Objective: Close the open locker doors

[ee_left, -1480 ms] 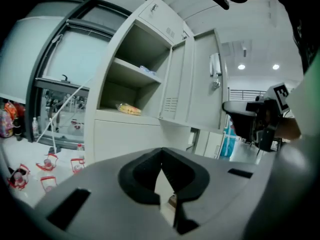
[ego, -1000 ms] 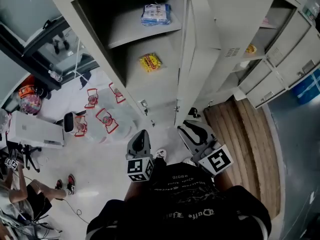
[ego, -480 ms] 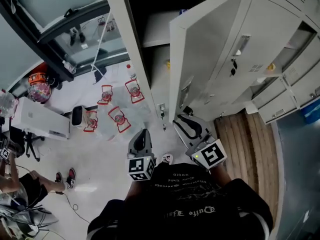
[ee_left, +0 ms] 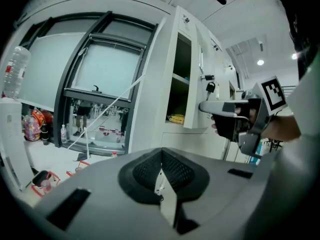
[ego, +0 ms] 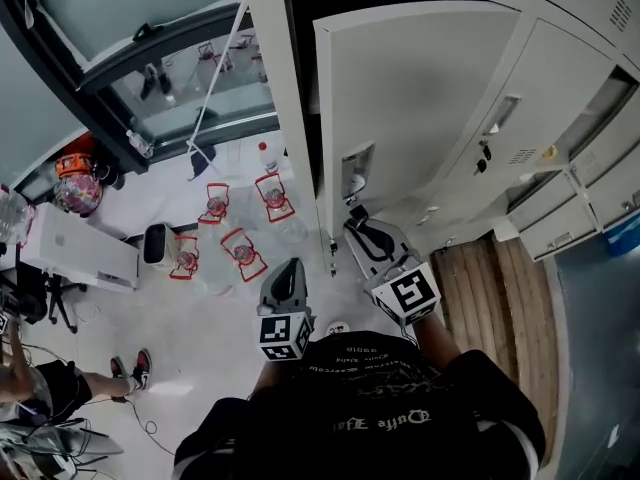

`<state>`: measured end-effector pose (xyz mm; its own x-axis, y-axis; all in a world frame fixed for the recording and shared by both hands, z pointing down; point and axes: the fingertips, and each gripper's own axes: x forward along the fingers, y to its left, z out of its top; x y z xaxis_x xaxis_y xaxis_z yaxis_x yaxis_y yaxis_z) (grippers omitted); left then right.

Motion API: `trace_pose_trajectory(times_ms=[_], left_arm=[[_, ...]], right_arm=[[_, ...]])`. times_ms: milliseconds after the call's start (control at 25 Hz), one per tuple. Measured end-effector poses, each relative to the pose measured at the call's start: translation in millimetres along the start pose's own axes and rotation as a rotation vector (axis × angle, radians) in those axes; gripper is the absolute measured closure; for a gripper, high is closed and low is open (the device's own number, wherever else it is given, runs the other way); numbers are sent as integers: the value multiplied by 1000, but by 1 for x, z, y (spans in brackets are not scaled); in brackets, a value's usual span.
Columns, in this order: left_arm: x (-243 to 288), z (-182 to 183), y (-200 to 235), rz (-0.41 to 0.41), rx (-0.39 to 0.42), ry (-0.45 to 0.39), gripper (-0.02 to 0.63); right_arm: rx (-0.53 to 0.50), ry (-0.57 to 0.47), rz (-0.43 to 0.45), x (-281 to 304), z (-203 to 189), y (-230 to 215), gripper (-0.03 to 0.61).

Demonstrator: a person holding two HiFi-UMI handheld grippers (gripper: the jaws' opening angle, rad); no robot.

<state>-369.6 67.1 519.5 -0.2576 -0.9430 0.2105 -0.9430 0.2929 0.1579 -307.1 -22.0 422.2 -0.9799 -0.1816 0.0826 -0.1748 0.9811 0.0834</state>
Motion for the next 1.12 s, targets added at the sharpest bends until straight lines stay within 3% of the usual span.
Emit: trace_pose_trajectory(times_ms=[760,1000,1120], left_arm=[[35,3,-5,-128,29,31,606],[48,1,-14,-205,38,39,606],[52,-1,-28,-285,45,57,606]], right_arm=[[27,46,-176,54,-12,-55,555],[35,48,-184,57,-10,-57,566],[108,36,-208,45,-8,-54,565]])
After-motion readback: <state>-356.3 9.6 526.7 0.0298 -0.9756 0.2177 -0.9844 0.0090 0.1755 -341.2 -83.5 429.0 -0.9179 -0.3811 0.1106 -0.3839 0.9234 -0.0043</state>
